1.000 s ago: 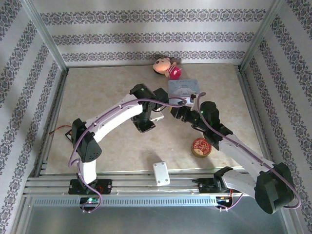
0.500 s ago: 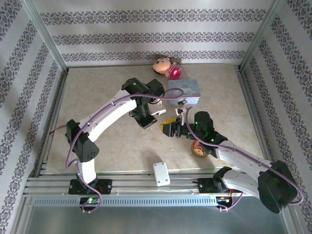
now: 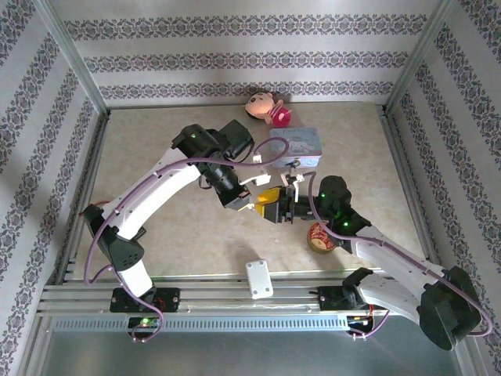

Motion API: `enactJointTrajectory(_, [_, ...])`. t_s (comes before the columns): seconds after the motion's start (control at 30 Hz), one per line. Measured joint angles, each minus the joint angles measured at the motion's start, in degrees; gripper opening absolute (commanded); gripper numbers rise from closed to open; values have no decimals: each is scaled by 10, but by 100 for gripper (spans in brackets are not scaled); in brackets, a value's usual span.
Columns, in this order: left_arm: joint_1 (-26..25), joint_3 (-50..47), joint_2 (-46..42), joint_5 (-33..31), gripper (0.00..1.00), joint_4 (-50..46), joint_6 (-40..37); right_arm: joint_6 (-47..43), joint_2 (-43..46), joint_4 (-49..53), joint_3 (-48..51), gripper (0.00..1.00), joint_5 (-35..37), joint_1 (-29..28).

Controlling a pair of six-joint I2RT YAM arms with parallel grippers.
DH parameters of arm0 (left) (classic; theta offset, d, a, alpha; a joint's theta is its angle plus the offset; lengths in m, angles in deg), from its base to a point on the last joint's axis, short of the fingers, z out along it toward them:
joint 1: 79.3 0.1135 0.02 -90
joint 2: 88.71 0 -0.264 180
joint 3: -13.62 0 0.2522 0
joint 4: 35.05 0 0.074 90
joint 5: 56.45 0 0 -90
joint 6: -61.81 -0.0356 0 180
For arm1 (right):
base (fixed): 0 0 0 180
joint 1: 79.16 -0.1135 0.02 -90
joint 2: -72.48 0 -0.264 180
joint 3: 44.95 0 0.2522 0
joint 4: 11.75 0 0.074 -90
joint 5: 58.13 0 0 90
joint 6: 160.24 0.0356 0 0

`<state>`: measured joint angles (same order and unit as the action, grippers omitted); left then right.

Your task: Unlock the padlock with the key

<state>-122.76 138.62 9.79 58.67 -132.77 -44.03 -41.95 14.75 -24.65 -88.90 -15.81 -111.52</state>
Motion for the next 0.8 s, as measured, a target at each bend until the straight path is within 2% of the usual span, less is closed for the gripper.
enactJointTrajectory(0.43, [4,-10,-8,49,0,21,-13,4,-16,-5,-34,40,-39,-5])
enactJointTrajectory(0.8, [21,-30,-41,75,0,40,-16,8,-26,-9,-37,42,-41,0])
